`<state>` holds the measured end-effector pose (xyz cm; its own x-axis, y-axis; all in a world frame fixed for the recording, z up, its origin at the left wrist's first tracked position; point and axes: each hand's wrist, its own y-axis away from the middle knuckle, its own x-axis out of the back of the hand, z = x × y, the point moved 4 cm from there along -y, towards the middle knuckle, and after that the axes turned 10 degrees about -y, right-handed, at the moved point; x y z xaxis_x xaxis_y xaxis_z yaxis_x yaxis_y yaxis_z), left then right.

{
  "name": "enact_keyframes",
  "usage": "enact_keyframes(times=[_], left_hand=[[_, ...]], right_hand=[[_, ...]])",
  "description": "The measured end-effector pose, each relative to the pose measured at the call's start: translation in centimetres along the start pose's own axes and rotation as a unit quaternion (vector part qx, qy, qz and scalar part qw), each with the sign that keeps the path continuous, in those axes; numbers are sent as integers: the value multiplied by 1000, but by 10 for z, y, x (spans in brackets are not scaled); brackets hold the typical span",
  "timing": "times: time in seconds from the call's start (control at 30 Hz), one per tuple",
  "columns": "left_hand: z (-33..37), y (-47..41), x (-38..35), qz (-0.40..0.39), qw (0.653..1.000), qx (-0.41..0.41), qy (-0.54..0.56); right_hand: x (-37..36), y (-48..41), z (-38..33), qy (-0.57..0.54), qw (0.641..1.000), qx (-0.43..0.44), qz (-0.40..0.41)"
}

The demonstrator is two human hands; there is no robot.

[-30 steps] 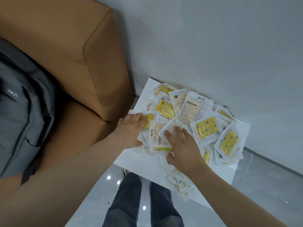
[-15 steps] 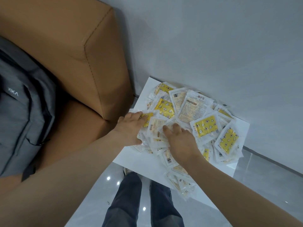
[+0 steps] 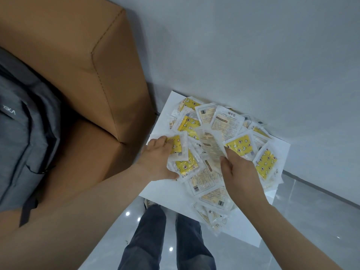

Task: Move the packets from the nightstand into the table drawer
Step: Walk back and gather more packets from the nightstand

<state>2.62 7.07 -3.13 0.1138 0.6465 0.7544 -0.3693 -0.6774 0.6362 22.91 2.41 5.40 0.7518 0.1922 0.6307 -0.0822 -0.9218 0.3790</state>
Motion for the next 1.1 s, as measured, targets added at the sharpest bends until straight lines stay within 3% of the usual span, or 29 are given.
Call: enact_keyframes(times=[0.2, 0.5, 0.77, 0.93, 1.1], left_hand=[[23, -1, -8, 33, 994, -44, -92], [38, -16, -2, 39, 978, -60, -196], [41, -19, 3, 30, 982, -76, -172], [36, -20, 12, 75, 986, -98, -116], [31, -20, 28, 18, 994, -88, -59]], right_hand=[[13, 18, 13, -55, 996, -61, 38], [21, 19, 20, -88, 992, -78, 45], [28, 25, 28, -96, 990, -94, 51], [33, 29, 28, -103, 989, -96, 54], [37, 31, 26, -103, 988, -104, 55]])
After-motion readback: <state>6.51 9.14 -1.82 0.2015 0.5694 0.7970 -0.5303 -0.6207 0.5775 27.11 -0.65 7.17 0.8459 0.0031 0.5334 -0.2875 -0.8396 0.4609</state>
